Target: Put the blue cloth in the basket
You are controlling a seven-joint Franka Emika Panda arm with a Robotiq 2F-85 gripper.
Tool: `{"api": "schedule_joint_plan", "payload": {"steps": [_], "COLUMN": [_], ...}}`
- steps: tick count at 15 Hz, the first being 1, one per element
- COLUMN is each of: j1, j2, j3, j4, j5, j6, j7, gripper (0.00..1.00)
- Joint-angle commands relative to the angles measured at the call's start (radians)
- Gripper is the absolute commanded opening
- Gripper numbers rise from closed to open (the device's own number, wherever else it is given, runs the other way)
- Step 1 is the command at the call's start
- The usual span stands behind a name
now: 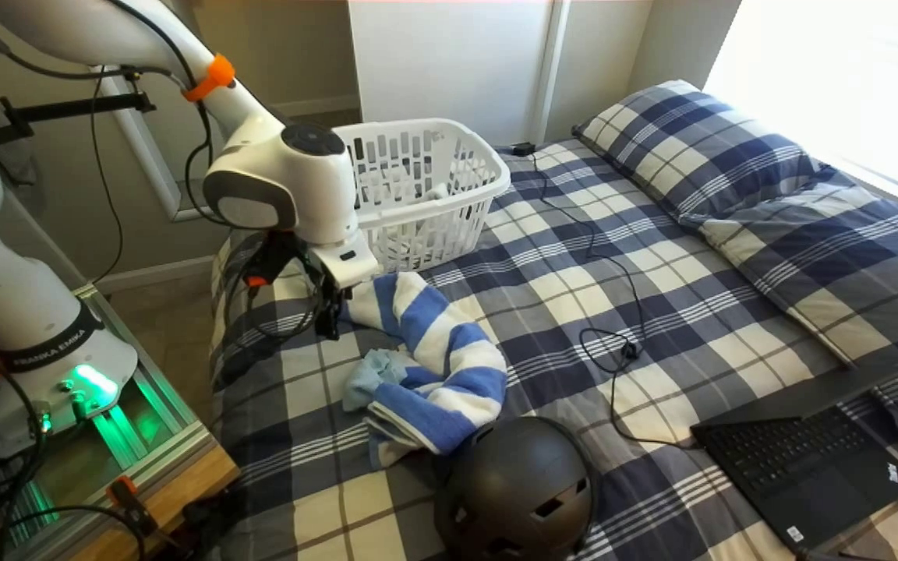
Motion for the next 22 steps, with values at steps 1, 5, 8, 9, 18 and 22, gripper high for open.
{"api": "schedule_joint_plan", "payload": {"steps": [1,5,8,9,18,22], "j1": [0.001,0.001,0.001,0.001,-0.049,-0.062], "j2": [0.013,0.026,0.026,0.026,0.217,0.337], "j3": [-0.001,-0.001,-0.001,-0.001,0.011,0.017], "j4": [0.005,0.015,0.016,0.016,0.19,0.266], "j5": [-0.002,-0.001,-0.001,-0.001,0.106,0.096], "j6": [-0.002,-0.002,-0.002,-0.002,-0.118,-0.132], "j7": [0.002,0.002,0.002,0.002,-0.039,-0.018], "gripper": [1.0,1.0,1.0,1.0,1.0,1.0]}}
